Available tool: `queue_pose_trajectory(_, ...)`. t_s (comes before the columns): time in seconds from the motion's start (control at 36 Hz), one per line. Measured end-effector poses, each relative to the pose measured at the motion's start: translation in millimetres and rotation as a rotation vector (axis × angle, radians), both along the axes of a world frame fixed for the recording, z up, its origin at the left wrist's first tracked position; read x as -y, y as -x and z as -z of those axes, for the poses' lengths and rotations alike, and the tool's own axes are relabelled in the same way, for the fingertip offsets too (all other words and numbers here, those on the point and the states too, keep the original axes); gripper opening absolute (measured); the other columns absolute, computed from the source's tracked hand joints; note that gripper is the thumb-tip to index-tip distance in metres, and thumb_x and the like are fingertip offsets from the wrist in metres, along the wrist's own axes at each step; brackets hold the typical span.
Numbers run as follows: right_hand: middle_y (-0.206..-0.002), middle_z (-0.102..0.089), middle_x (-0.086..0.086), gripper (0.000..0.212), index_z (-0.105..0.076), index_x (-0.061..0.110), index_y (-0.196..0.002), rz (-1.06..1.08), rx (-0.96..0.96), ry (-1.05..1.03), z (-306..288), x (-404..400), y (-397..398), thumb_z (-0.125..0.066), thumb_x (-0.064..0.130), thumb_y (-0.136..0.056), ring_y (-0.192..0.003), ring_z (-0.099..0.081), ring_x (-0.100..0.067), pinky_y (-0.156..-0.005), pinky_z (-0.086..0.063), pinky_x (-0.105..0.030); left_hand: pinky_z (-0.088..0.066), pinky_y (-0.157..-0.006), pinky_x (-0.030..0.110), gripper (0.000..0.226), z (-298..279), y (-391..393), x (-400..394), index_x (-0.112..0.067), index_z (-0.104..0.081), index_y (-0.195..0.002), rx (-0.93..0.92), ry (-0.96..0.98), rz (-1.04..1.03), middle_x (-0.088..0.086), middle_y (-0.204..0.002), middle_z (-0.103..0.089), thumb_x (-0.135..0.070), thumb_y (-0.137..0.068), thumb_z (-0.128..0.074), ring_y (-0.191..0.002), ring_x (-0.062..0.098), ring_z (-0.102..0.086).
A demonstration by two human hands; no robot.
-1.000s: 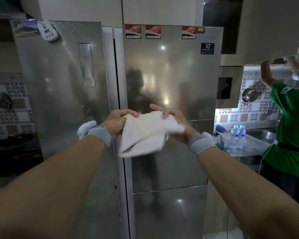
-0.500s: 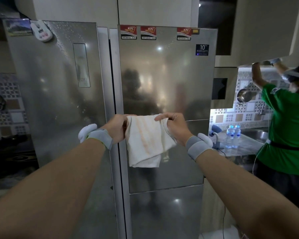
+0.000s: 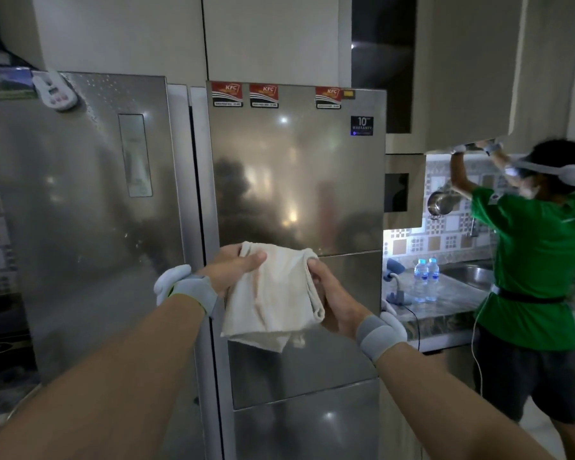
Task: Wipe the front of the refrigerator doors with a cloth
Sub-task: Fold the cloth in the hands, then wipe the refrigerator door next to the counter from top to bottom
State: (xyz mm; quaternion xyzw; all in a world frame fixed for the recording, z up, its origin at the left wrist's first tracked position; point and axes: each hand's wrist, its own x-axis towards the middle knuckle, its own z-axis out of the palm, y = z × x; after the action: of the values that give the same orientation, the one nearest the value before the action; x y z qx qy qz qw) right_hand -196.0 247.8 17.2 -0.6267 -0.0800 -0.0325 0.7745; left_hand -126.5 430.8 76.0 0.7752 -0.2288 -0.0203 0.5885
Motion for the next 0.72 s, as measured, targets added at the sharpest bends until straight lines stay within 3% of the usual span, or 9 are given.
queue_pose_trajectory(0.11, -0.108, -0.073, -0.009, 0.057, -0.066, 0.015, -0.115, -0.036, -0.004, -0.05, -1.4, 0.2, -2.3, -0.048, 0.06, -0.084, -0.1, -0.068, -0.025, -0.086, -0.053, -0.038, -0.049, -0.091, 0.037, 0.024, -3.9, -17.0, 12.4, -0.013, -0.067, -0.099, 0.147, -0.186, -0.02, 0.007, -0.103, -0.068, -0.034, -0.089, -0.062, -0.099, 0.025, -0.063)
queue_pose_trajectory(0.22, -0.113, -0.071, -0.015, 0.041, -0.061, 0.006, -0.12, 0.094, 0.011, 0.036, -9.7, 7.1, -18.0, -0.068, 0.026, -0.084, -0.105, -0.067, -0.03, -0.093, -0.053, -0.043, -0.047, -0.082, 0.031, 0.014, -7.4, -31.3, 24.7, -0.023, -0.065, -0.09, 0.16, -0.196, 0.004, 0.0, -0.096, -0.066, -0.036, -0.088, -0.062, -0.095, 0.021, -0.061)
queue_pose_trajectory(0.28, -0.108, -0.072, -0.016, 0.031, -0.064, 0.004, -0.113, 0.21, 0.015, 0.037, -13.6, 17.9, -31.6, -0.068, 0.017, -0.086, -0.101, -0.068, -0.032, -0.09, -0.055, -0.044, -0.048, -0.08, 0.03, 0.024, -12.5, -41.2, 33.8, -0.022, -0.065, -0.101, 0.151, -0.176, 0.022, -0.001, -0.101, -0.065, -0.042, -0.087, -0.061, -0.097, 0.02, -0.061)
queue_pose_trajectory(0.39, -0.105, -0.072, -0.015, 0.023, -0.065, 0.007, -0.106, 0.392, 0.059, -0.039, -20.2, 46.6, -54.9, -0.066, 0.02, -0.088, -0.098, -0.069, -0.031, -0.088, -0.055, -0.045, -0.047, -0.086, 0.029, 0.048, -21.6, -66.3, 49.2, -0.021, -0.052, -0.123, 0.192, -0.226, -0.066, -0.001, -0.113, -0.059, -0.054, -0.089, -0.051, -0.097, 0.017, -0.057)
queue_pose_trajectory(0.47, -0.108, -0.07, -0.013, 0.023, -0.062, 0.009, -0.108, 0.573, 0.126, -0.097, -29.6, 78.1, -78.6, -0.064, 0.023, -0.089, -0.098, -0.067, -0.029, -0.091, -0.054, -0.045, -0.041, -0.092, 0.031, 0.05, -29.0, -93.8, 49.8, -0.016, -0.046, -0.132, 0.35, -0.38, -0.172, 0.004, -0.118, -0.058, -0.048, -0.094, -0.045, -0.106, 0.022, -0.056)
queue_pose_trajectory(0.53, -0.114, -0.067, -0.014, 0.03, -0.061, 0.01, -0.114, 0.733, 0.157, -0.104, -41.5, 95.7, -89.8, -0.064, 0.028, -0.089, -0.101, -0.064, -0.028, -0.092, -0.052, -0.042, -0.041, -0.102, 0.039, 0.05, -35.8, -111.1, 42.6, -0.016, -0.045, -0.134, 0.456, -0.427, -0.25, 0.01, -0.128, -0.056, -0.047, -0.094, -0.045, -0.117, 0.029, -0.053)
queue_pose_trajectory(0.61, -0.117, -0.06, -0.007, 0.037, -0.054, 0.008, -0.125, 0.933, 0.265, -0.111, -71.3, 117.4, -102.9, -0.058, 0.027, -0.094, -0.105, -0.057, -0.024, -0.088, -0.044, -0.03, -0.039, -0.104, 0.046, 0.051, -53.6, -138.3, 34.7, -0.02, -0.045, -0.134, 0.622, -0.516, -0.411, 0.012, -0.136, -0.049, -0.049, -0.092, -0.046, -0.124, 0.034, -0.046)
queue_pose_trajectory(0.72, -0.114, -0.058, -0.007, 0.038, -0.051, 0.008, -0.128, 0.993, 0.401, -0.047, -110.1, 135.6, -133.4, -0.053, 0.029, -0.096, -0.113, -0.056, -0.026, -0.084, -0.038, -0.025, -0.035, -0.104, 0.048, 0.05, -84.5, -165.3, 28.3, -0.02, -0.045, -0.135, 0.883, -0.581, -0.636, 0.011, -0.144, -0.037, -0.044, -0.092, -0.05, -0.131, 0.036, -0.034)
